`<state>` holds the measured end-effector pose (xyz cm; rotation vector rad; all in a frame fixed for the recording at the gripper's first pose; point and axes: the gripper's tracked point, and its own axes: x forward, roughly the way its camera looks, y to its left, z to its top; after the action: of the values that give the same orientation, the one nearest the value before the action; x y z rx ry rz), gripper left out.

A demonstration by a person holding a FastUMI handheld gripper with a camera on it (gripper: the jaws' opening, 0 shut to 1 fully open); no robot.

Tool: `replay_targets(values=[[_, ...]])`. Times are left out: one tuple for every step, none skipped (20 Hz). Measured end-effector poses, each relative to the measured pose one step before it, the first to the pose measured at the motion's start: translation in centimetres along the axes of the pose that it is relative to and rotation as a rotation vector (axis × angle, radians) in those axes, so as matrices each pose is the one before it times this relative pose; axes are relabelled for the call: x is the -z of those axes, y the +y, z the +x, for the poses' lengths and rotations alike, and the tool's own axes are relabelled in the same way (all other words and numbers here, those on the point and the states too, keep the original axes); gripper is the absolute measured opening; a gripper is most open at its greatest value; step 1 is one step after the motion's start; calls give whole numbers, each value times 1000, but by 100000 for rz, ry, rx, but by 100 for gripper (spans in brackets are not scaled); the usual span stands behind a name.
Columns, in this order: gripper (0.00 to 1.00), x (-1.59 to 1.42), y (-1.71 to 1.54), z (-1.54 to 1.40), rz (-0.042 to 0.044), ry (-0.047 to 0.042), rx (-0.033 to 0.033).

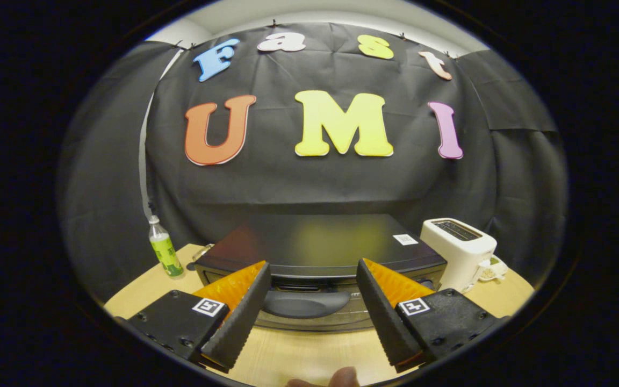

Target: Open the toaster oven, put the food inside, and close the toaster oven door.

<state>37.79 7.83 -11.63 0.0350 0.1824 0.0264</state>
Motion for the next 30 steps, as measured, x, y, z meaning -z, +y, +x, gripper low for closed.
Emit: replay_targets(values=[[100,278,-85,387,-343,369,691],[100,556,-155,390,688,1081,654],[100,608,-201,352,1173,1583,682],[100,467,-125,149,1625,1043,-526],[100,-327,-271,-11,1356,-1249,552],[100,415,262,95,-2225,1966,118],[100,69,5,-227,-884,-228,141],[100,143,142,93,483,986,-654],[100,65,-156,-193,1790,-113,-1340],[100,296,66,-2,2197,540,-2107],[100,-73,-153,-95,2038,-600,-1938],[100,342,123,-113,-377,-459,-1239],[100,56,88,-416,-2273,49,132],[100,332,-43,-325,-899,388,551],[100,192,-131,-402,355,746,202],[100,233,4,-570,145,-217,59],[100,378,133,-665,-1571,460,203],[100,429,38,-519,-1860,-70,115],[100,441,8,-563,-792,686,257],[100,661,-81,-727,139,841,489],[100,630,50,-699,-667,612,708],[100,729,95,-631,-1239,994,797],[100,781,-16,-676,-835,1314,685],[100,1002,125,-564,-165,1810,377],[100,1000,-88,-577,-230,2417,-137],[100,860,11,-409,-574,2366,-620],[100,684,21,-312,428,1998,-1133],[100,540,36,-228,426,2136,-1541],[100,547,178,-145,-679,2105,-1092],[100,472,-86,12,-1031,2654,-499]])
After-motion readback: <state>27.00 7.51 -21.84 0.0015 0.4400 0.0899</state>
